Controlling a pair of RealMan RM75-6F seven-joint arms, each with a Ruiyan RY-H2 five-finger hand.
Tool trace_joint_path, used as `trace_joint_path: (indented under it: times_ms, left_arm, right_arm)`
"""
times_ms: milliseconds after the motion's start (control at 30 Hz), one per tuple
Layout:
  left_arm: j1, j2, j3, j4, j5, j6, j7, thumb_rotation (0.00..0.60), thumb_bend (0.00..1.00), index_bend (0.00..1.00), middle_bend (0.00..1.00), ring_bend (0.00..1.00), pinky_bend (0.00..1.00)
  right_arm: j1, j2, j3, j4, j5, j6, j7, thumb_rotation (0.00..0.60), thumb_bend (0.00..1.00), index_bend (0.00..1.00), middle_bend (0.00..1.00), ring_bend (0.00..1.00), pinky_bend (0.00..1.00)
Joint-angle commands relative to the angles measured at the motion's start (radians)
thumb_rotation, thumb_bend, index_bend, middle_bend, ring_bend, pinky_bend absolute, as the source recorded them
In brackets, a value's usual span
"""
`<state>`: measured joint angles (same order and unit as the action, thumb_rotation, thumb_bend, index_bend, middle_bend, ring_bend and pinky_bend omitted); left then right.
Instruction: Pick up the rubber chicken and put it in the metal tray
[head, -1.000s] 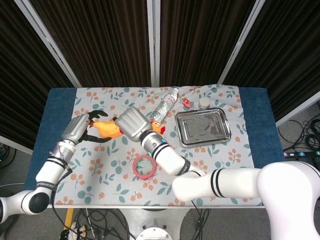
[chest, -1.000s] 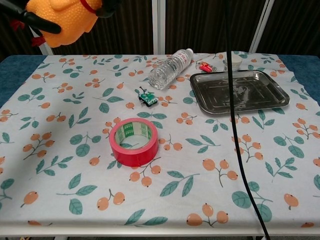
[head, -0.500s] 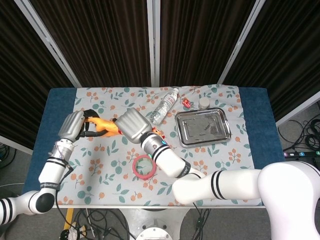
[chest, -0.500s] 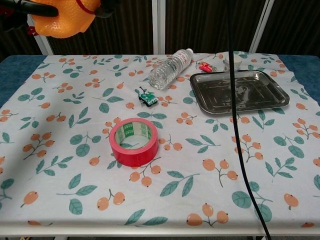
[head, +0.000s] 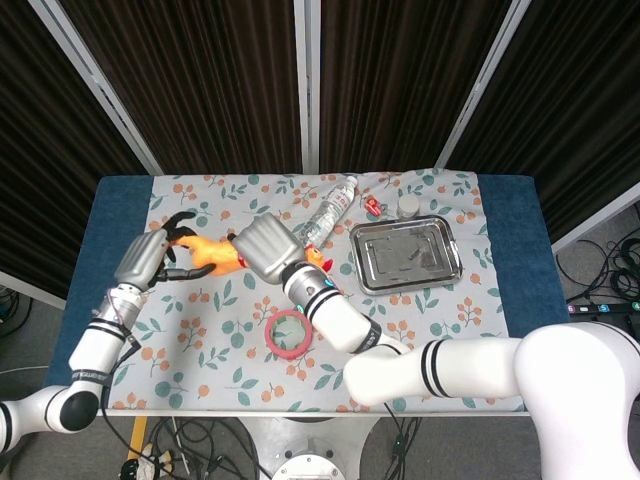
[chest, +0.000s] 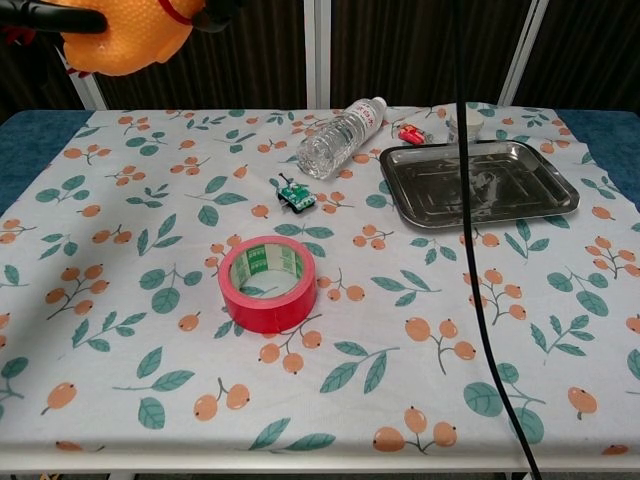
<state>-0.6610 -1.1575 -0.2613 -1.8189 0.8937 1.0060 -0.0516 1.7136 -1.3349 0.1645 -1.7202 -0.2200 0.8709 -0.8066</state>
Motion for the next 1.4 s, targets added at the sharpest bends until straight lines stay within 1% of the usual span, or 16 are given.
trace_joint_path:
  times_ms: [33, 100, 233, 300, 367, 500, 767, 833, 933, 1033, 1167, 1267, 1300, 1333, 1367, 1400]
  left_arm:
    - [0.005, -0.003, 0.000, 0.004, 0.010, 0.004, -0.004, 0.266, 0.09, 0.18, 0.18, 0.20, 0.49]
    - [0.007, -0.003, 0.000, 0.005, 0.018, 0.000, -0.006, 0.271, 0.09, 0.17, 0.17, 0.18, 0.48]
    - [0.011, 0.004, 0.005, 0.001, 0.038, -0.009, -0.007, 0.365, 0.08, 0.16, 0.14, 0.17, 0.46]
    - [0.015, 0.007, 0.007, 0.000, 0.048, -0.010, -0.008, 0.397, 0.07, 0.15, 0.14, 0.16, 0.45]
    - [0.016, 0.008, 0.007, 0.001, 0.054, -0.010, -0.008, 0.414, 0.06, 0.15, 0.13, 0.15, 0.44]
    - [0.014, 0.008, 0.001, -0.007, 0.058, -0.014, -0.009, 0.422, 0.06, 0.15, 0.13, 0.15, 0.43]
    - [-0.003, 0.026, -0.006, -0.026, 0.045, -0.059, -0.010, 0.424, 0.05, 0.15, 0.14, 0.15, 0.43]
    - [-0.009, 0.023, -0.010, -0.024, 0.032, -0.065, -0.009, 0.423, 0.05, 0.17, 0.16, 0.15, 0.43]
    - [-0.012, 0.007, -0.018, -0.017, 0.013, -0.049, -0.004, 0.426, 0.05, 0.23, 0.25, 0.19, 0.44]
    - [-0.012, -0.002, -0.022, -0.016, 0.002, -0.037, -0.001, 0.425, 0.04, 0.28, 0.31, 0.23, 0.45]
    - [-0.011, 0.007, -0.021, -0.022, -0.008, -0.042, 0.003, 0.421, 0.04, 0.29, 0.31, 0.24, 0.46]
    - [-0.010, 0.017, -0.021, -0.028, -0.013, -0.049, 0.002, 0.401, 0.04, 0.29, 0.31, 0.24, 0.46]
    - [-0.009, 0.019, -0.022, -0.030, -0.013, -0.049, 0.000, 0.388, 0.05, 0.30, 0.31, 0.24, 0.46]
    - [-0.008, 0.020, -0.025, -0.030, -0.012, -0.046, -0.004, 0.344, 0.07, 0.32, 0.32, 0.24, 0.46]
    - [-0.006, 0.017, -0.028, -0.029, -0.011, -0.039, -0.009, 0.320, 0.08, 0.34, 0.33, 0.25, 0.46]
    - [-0.001, 0.006, -0.035, -0.025, -0.008, -0.019, -0.015, 0.268, 0.14, 0.39, 0.38, 0.29, 0.47]
  right_arm:
    - [0.001, -0.002, 0.001, 0.002, 0.001, 0.000, -0.001, 0.600, 0.72, 0.64, 0.58, 0.56, 0.83]
    - [0.000, -0.003, 0.000, 0.005, 0.001, -0.001, -0.002, 0.600, 0.72, 0.64, 0.58, 0.57, 0.83]
    - [0.001, -0.004, -0.005, 0.009, 0.004, 0.002, -0.010, 0.600, 0.72, 0.64, 0.58, 0.57, 0.83]
    - [0.000, -0.004, -0.008, 0.010, 0.006, 0.003, -0.014, 0.600, 0.72, 0.64, 0.58, 0.57, 0.83]
    - [-0.001, -0.004, -0.009, 0.011, 0.006, 0.003, -0.015, 0.600, 0.72, 0.64, 0.58, 0.57, 0.83]
    - [-0.003, -0.008, -0.008, 0.010, -0.001, 0.005, -0.017, 0.600, 0.72, 0.64, 0.58, 0.57, 0.84]
    - [-0.003, -0.020, 0.001, 0.015, -0.005, 0.012, -0.017, 0.600, 0.73, 0.64, 0.58, 0.57, 0.84]
    - [-0.004, -0.019, 0.004, 0.011, -0.004, 0.014, -0.015, 0.600, 0.73, 0.64, 0.58, 0.57, 0.84]
    - [-0.004, -0.016, 0.002, 0.004, -0.002, 0.017, -0.023, 0.600, 0.73, 0.64, 0.58, 0.57, 0.84]
    - [-0.003, -0.013, 0.000, 0.002, 0.003, 0.021, -0.030, 0.600, 0.73, 0.64, 0.58, 0.57, 0.84]
    - [-0.001, -0.012, -0.003, 0.004, 0.011, 0.019, -0.039, 0.600, 0.73, 0.64, 0.58, 0.57, 0.84]
    - [0.002, -0.013, -0.006, 0.006, 0.019, 0.015, -0.048, 0.600, 0.73, 0.64, 0.58, 0.57, 0.84]
    - [0.003, -0.014, -0.007, 0.006, 0.021, 0.013, -0.049, 0.600, 0.73, 0.64, 0.58, 0.57, 0.84]
    - [0.005, -0.014, -0.007, 0.007, 0.023, 0.010, -0.051, 0.600, 0.73, 0.64, 0.58, 0.57, 0.84]
    - [0.006, -0.014, -0.006, 0.006, 0.023, 0.009, -0.053, 0.600, 0.73, 0.64, 0.58, 0.57, 0.84]
    - [0.008, -0.014, -0.006, 0.003, 0.024, 0.010, -0.055, 0.600, 0.73, 0.64, 0.58, 0.57, 0.84]
